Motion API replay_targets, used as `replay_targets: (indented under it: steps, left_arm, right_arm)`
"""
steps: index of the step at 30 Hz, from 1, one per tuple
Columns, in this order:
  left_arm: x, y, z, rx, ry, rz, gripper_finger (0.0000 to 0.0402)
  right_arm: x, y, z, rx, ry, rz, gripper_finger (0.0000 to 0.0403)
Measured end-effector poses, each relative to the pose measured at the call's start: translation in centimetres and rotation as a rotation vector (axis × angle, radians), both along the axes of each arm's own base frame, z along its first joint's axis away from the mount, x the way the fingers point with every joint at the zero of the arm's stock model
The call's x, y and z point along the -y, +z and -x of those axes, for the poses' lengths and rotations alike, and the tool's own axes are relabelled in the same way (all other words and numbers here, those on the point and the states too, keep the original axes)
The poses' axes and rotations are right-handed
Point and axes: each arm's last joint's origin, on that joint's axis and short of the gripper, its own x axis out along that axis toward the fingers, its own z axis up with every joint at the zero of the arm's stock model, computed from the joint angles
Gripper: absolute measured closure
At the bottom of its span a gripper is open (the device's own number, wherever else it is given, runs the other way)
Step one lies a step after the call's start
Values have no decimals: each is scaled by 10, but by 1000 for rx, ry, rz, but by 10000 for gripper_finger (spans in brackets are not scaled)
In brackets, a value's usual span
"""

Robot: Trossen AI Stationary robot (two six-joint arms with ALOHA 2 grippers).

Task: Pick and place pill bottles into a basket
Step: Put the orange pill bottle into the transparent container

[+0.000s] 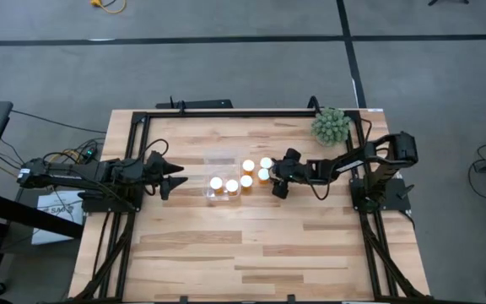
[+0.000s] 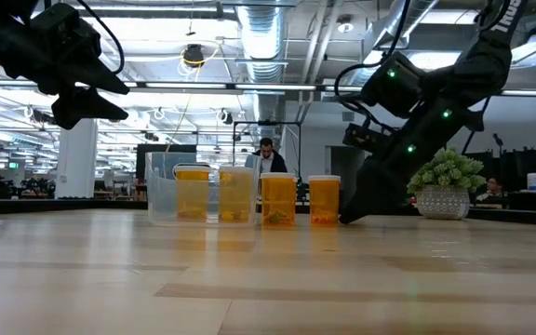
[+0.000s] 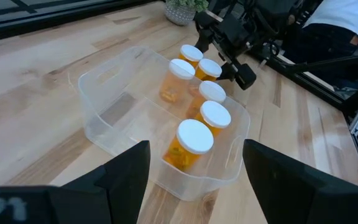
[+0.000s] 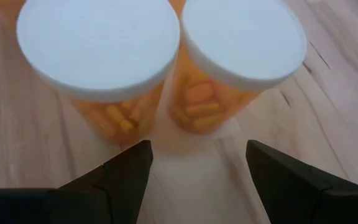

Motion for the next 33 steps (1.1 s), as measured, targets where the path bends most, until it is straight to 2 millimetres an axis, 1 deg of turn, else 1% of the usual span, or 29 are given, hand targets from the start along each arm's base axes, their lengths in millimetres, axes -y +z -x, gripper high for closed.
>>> replay_targets:
  steps: [15,21,28,33]
  left_arm:
    - [0,0,0,1,1,3,155]
    - [0,0,0,4,5,14,155]
    - [0,0,0,3,5,15,155]
    - [1,0,0,5,-8,29,155]
  right_arm:
    - [1,2,-2,34,-1,4,143]
    - [9,5,-5,50,-27,9,143]
    - [19,15,-14,75,-20,42,143]
    - [22,22,-22,101,47,15,143]
